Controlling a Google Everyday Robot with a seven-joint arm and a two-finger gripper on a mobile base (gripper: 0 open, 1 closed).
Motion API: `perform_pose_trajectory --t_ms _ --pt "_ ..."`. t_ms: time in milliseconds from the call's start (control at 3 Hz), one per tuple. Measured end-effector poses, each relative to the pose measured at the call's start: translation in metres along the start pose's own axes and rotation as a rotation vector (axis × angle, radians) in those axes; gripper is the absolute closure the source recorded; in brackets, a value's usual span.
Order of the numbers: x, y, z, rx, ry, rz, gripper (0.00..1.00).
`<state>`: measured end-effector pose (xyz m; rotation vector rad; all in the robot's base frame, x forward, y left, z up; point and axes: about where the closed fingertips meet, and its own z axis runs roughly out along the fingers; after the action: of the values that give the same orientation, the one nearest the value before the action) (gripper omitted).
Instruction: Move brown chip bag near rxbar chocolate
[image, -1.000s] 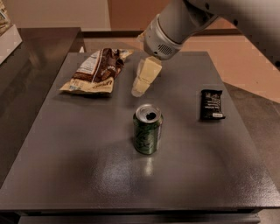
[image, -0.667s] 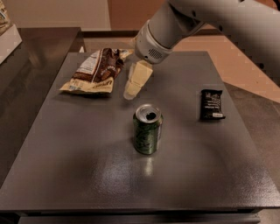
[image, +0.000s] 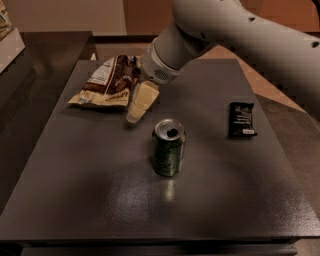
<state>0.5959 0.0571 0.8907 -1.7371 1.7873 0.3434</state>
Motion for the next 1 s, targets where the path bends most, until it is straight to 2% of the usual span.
perform_pose_trajectory --t_ms 667,1000 --pt "-0.011 0.011 0.033 -0.017 0.007 0.089 0.00" --pt "-0.020 0.017 0.044 -0.034 -0.005 0.129 0.17"
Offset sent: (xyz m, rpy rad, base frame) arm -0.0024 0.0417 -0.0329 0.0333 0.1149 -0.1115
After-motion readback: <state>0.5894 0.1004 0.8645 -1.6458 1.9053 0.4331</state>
